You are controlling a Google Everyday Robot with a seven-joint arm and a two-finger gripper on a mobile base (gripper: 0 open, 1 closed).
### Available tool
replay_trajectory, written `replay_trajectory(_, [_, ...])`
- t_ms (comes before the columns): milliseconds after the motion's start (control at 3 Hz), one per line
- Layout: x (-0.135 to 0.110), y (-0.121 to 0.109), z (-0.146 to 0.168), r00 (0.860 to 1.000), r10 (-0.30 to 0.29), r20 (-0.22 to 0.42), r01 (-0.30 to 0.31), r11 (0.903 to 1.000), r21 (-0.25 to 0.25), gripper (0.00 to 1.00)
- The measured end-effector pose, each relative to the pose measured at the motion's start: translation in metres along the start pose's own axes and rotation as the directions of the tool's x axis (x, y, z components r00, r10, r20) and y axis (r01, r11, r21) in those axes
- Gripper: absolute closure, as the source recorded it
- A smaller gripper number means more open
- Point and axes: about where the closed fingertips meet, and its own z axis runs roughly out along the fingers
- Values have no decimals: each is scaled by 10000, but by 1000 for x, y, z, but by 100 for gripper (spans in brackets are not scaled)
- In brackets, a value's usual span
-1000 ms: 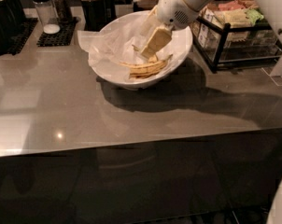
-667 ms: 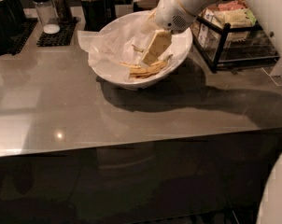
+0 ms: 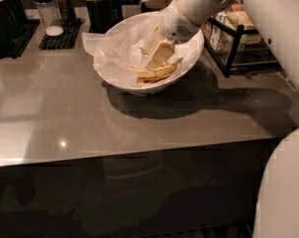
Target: Pick banana from white bowl
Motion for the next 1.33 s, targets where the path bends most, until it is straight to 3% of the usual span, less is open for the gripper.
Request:
replay_trajectory(667, [16,5,20,9994,326,-135,-333,9975,-620,35])
replay_trajectory(1333, [31,13,40,9980,544,-321,-579,9910,-1210,45])
